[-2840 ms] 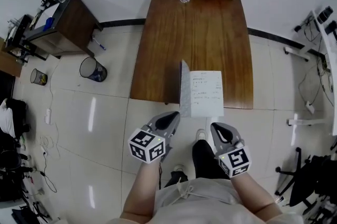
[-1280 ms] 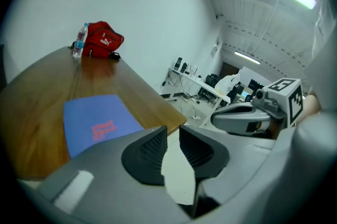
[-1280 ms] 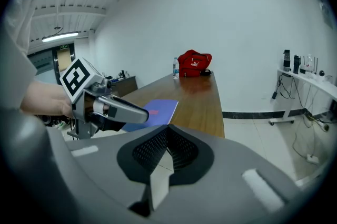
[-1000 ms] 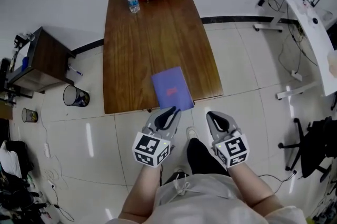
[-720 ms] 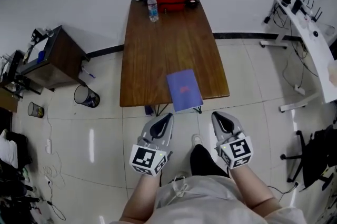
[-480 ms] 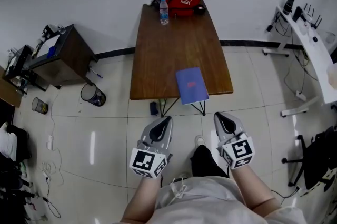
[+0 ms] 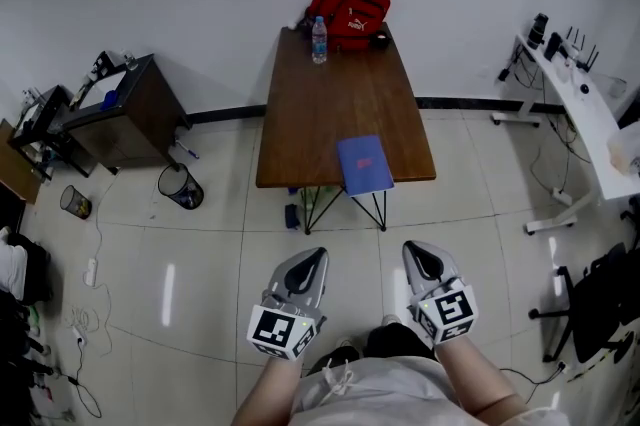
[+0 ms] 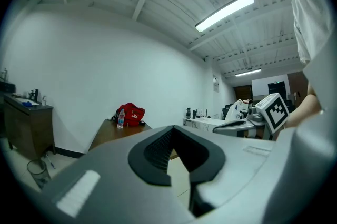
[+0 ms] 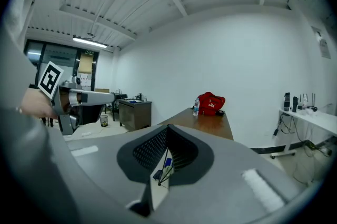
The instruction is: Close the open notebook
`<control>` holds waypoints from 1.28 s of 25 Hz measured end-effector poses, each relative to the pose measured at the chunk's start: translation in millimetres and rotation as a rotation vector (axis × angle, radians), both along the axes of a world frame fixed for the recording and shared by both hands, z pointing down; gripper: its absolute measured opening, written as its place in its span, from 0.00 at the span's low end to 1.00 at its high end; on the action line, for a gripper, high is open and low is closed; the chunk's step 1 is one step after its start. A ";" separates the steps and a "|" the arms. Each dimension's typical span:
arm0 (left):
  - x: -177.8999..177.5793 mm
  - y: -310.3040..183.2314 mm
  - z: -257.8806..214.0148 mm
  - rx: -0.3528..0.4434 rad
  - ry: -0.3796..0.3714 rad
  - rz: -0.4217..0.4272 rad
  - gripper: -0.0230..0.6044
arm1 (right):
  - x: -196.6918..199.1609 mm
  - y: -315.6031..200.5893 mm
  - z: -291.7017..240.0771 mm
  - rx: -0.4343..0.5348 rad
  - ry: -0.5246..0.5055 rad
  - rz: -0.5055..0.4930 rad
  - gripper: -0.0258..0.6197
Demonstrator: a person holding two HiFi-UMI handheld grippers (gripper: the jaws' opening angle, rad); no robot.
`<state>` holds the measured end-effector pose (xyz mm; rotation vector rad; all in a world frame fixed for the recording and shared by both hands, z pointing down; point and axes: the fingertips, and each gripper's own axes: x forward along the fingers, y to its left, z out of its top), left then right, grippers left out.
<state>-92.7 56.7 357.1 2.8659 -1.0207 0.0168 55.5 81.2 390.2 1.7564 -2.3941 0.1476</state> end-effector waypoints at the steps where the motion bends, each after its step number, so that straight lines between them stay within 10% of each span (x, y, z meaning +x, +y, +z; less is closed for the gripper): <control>1: -0.3 2.9 1.1 -0.007 -0.002 -0.005 0.05 | 0.6 3.8 -0.5 -0.010 -0.004 -0.001 0.04; 32: 54.5 44.0 -6.3 -0.020 -0.034 -0.066 0.05 | 52.2 50.5 -14.1 -0.027 -0.024 -0.085 0.04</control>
